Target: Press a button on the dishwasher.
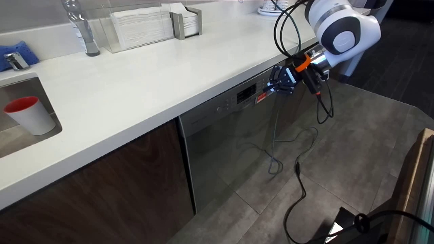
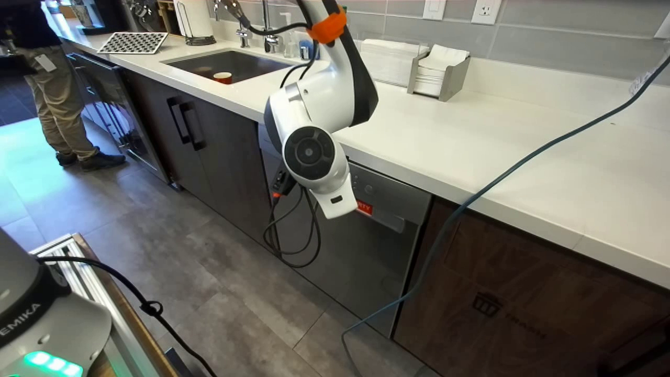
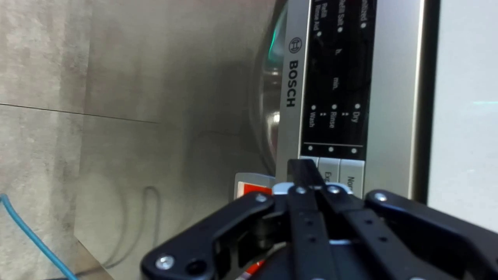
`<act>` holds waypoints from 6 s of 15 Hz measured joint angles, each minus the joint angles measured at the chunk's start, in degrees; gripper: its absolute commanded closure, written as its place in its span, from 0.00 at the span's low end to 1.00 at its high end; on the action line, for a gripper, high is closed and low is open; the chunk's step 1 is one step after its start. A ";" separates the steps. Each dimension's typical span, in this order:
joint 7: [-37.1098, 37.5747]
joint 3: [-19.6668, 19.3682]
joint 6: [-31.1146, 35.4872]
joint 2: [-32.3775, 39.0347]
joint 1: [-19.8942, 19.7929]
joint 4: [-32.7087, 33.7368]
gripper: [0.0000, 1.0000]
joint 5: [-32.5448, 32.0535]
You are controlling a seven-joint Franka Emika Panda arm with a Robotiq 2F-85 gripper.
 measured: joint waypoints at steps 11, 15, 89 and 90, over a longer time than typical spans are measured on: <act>0.05 -0.45 -0.04 1.02 0.54 1.47 1.00 5.80; 0.52 -0.70 -0.04 1.29 0.89 2.01 1.00 6.62; 4.19 -3.90 16.33 -0.03 7.82 2.86 0.67 -8.32; 4.64 -3.85 17.01 -0.37 7.91 2.29 0.61 -12.18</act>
